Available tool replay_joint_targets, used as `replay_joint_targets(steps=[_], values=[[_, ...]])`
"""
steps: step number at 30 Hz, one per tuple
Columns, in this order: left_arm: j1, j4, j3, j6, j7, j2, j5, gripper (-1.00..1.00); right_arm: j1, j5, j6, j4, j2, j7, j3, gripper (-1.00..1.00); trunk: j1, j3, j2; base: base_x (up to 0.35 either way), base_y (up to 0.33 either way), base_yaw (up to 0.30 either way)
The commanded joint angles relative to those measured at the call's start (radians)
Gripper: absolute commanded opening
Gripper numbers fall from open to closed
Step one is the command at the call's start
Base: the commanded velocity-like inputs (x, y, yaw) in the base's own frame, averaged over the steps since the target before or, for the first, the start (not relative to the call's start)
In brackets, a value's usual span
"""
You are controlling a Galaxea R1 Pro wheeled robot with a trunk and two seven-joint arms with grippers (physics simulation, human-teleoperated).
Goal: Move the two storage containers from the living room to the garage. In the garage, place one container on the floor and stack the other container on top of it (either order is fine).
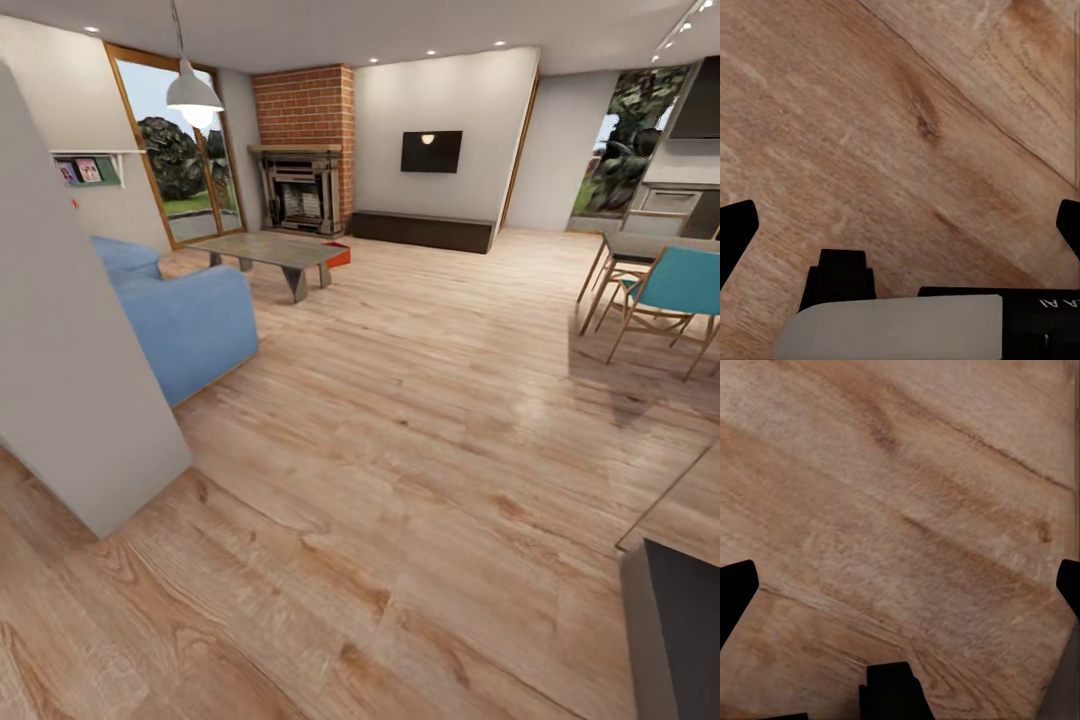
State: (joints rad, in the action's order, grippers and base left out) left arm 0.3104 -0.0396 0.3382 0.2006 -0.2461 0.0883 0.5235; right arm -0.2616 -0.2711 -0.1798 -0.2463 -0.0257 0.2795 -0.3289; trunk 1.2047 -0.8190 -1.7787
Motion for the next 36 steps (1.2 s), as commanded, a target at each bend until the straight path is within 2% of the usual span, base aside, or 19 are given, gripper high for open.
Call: replay_joint_targets(steps=[1,24,36], values=[[0.001,0.001,0.008,0.003,-0.004,0.001,0.01,1.0,-0.001,-0.01,-0.004,0.001,0.0,0.004,-0.009,1.0,0.0,-0.001,0.0,0.296,-0.164,0.0],[0.001,0.001,0.008,0.003,-0.004,0.003,0.01,1.0,-0.001,-0.01,-0.004,0.001,0.0,0.004,-0.009,1.0,0.0,-0.001,0.0,0.297,-0.156,0.0],[0.001,0.001,0.008,0.003,-0.004,0.003,0.01,1.0,-0.001,-0.01,-0.004,0.001,0.0,0.004,-0.009,1.0,0.0,-0.001,0.0,0.32,-0.036,0.0]])
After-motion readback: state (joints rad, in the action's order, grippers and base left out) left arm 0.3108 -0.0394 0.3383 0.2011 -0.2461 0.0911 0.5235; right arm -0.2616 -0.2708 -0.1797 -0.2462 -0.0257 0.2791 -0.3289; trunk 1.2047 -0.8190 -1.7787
